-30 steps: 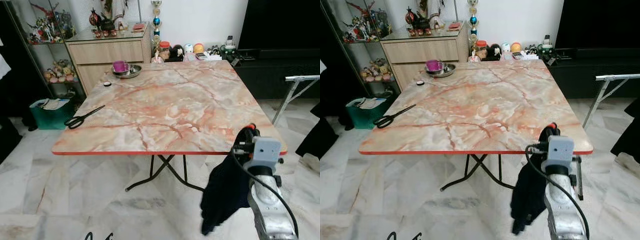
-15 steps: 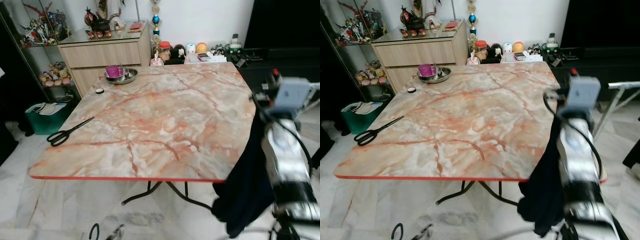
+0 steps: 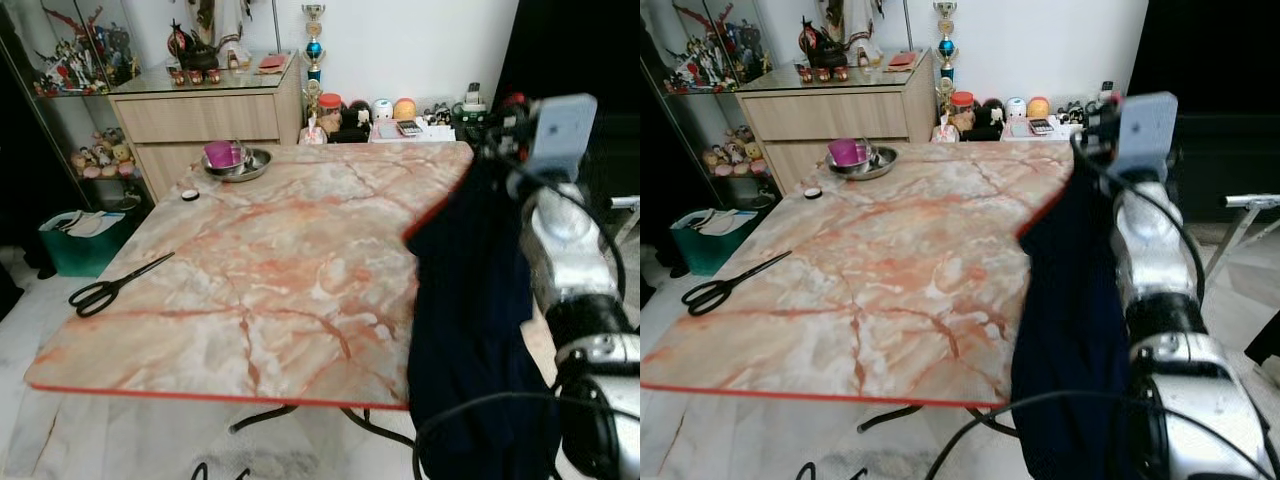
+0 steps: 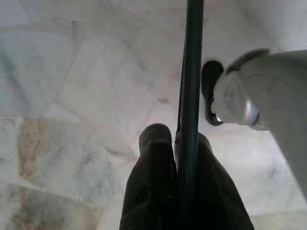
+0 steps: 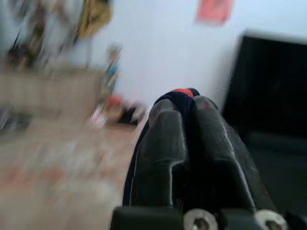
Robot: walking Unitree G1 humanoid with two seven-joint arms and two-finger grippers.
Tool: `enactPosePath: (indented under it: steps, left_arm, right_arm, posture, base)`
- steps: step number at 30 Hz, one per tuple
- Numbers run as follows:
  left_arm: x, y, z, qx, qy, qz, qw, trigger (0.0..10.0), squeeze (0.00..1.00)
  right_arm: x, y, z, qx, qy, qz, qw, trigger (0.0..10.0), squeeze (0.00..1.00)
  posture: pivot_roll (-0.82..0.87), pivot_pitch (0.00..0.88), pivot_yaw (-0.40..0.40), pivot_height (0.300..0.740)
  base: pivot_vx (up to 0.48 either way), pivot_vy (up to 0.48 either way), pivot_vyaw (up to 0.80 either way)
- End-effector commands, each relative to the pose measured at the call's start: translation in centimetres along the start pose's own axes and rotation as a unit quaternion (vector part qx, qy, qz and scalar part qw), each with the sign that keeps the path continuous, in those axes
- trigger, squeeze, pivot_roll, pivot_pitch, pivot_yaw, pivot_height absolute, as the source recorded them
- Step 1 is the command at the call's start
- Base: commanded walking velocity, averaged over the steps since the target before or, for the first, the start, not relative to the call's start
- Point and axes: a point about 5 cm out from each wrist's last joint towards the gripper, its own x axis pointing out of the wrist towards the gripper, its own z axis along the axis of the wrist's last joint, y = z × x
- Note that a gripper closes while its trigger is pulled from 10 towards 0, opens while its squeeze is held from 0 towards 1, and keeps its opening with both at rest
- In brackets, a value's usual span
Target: Hang hanger
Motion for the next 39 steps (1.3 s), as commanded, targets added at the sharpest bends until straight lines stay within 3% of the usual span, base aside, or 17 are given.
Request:
enactPosePath:
  steps: [1, 3, 7, 9, 11, 12, 20, 22, 27, 33, 34, 39]
  left_arm:
    - [0.0, -0.3, -0.6, 0.005, 0.013, -0.004, 1.000, 10.0, 0.00]
    - [0.0, -0.6, -0.7, 0.009, 0.015, -0.008, 1.000, 10.0, 0.00]
    - [0.0, -0.9, -0.6, 0.012, 0.016, -0.010, 1.000, 10.0, 0.00]
    - [0.1, -1.4, -0.3, 0.017, 0.016, -0.016, 1.000, 10.0, 0.00]
    - [0.1, -1.5, -0.2, 0.017, 0.015, -0.017, 1.000, 10.0, 0.00]
    - [0.1, -1.6, -0.2, 0.019, 0.014, -0.018, 1.000, 10.0, 0.00]
    - [0.0, -1.1, -0.7, 0.020, 0.018, -0.012, 1.000, 10.0, 0.00]
    - [0.0, -1.1, -0.9, 0.024, 0.021, -0.014, 0.999, 10.0, 0.00]
    - [0.0, -1.1, -0.9, 0.028, 0.022, -0.017, 0.999, 10.0, 0.00]
    - [0.0, -1.1, -0.9, 0.024, 0.020, -0.012, 0.999, 10.0, 0.00]
    - [0.0, -1.0, -0.9, 0.020, 0.019, -0.011, 1.000, 10.0, 0.00]
    - [0.0, -1.0, -0.8, 0.022, 0.018, -0.011, 1.000, 10.0, 0.00]
  right_arm:
    - [-1.3, 0.5, -2.6, -0.007, 0.045, 0.005, 0.999, 10.0, 0.00]
    - [-3.0, 0.1, -5.3, 0.000, 0.089, -0.011, 0.996, 10.0, 0.00]
    - [-4.9, -0.2, -7.5, 0.007, 0.125, -0.027, 0.992, 10.0, 0.00]
    - [-7.1, -0.4, -9.0, 0.013, 0.144, -0.040, 0.989, 10.0, 0.00]
    - [-7.6, -0.4, -9.2, 0.020, 0.144, -0.045, 0.988, 10.0, 0.00]
    - [-8.5, -0.6, -9.3, 0.023, 0.141, -0.063, 0.988, 10.0, 1.00]
    - [-12.0, -0.1, -9.4, 0.015, 0.150, -0.090, 0.985, 10.0, 1.00]
    - [-14.2, 0.9, -9.6, 0.019, 0.174, -0.086, 0.981, 10.0, 1.00]
    - [-15.3, 1.1, -9.4, 0.019, 0.186, -0.102, 0.977, 10.0, 1.00]
    - [-15.4, 1.4, -8.4, 0.029, 0.177, -0.110, 0.978, 10.0, 1.00]
    - [-15.1, 1.6, -8.0, 0.029, 0.166, -0.104, 0.980, 10.0, 0.00]
    - [-14.4, 1.7, -7.2, 0.032, 0.143, -0.104, 0.984, 10.0, 0.00]
  posture:
    - [0.13, 0.000, 0.029, 0.740]
    - [0.12, 0.000, 0.033, 0.740]
    - [0.12, 0.000, 0.036, 0.740]
    - [0.12, 0.000, 0.040, 0.740]
    - [0.12, 0.000, 0.041, 0.740]
    - [0.12, 0.000, 0.040, 0.740]
    - [0.12, 0.000, 0.036, 0.740]
    - [0.12, 0.000, 0.041, 0.740]
    - [0.12, 0.000, 0.041, 0.740]
    - [0.12, 0.000, 0.031, 0.740]
    - [0.12, 0.000, 0.028, 0.740]
    - [0.13, 0.000, 0.024, 0.740]
  base:
    - [0.000, 0.000, 0.00]
    - [0.000, 0.000, 0.00]
    - [0.000, 0.000, 0.00]
    - [0.000, 0.000, 0.00]
    - [0.000, 0.000, 0.00]
    - [0.000, 0.000, 0.00]
    - [0.000, 0.000, 0.00]
    - [0.000, 0.000, 0.00]
    - [0.000, 0.000, 0.00]
    - [0.000, 0.000, 0.00]
    - [0.000, 0.000, 0.00]
    - [0.000, 0.000, 0.00]
